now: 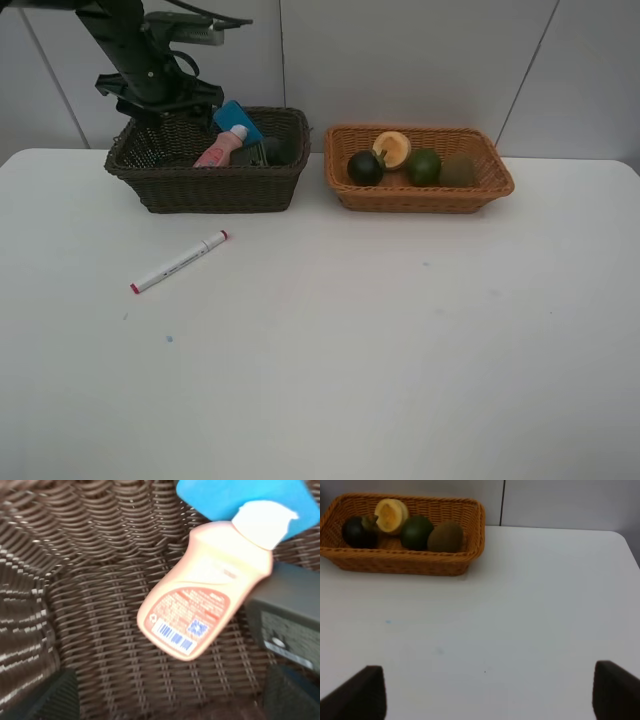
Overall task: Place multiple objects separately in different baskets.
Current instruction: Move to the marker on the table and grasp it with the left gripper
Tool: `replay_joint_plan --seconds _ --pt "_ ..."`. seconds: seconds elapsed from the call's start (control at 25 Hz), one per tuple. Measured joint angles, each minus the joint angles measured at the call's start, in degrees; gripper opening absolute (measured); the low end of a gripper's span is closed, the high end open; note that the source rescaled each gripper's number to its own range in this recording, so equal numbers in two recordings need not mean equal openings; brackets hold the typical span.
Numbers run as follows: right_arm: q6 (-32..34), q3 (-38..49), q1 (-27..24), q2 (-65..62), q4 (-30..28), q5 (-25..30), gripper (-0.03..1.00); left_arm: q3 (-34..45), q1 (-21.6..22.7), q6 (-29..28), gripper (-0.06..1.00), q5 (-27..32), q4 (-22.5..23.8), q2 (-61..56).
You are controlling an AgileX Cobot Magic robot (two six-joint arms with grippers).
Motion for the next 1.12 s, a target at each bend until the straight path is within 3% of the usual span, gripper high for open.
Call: replay_joint_plan --seconds 0.36,0.56,0.8,1.12 --pt "0.0 0.0 0.0 0.0 0.0 0.0 1.00 1.3 -3.0 7.8 0.96 11.0 5.4 -11.7" --pt "0.0 0.0 0.0 0.0 0.0 0.0 1.00 10.1 -3.9 11.0 0.96 10.0 5.5 -20.1" --pt "0.0 0.0 0.0 0.0 0.0 0.0 1.00 26.3 -3.9 12.8 0.96 7.3 5.0 -32.1" --pt "0.0 0.0 0.0 0.0 0.0 0.0 1.00 39.9 -4.0 21.5 0.96 3.4 0.9 -39.8"
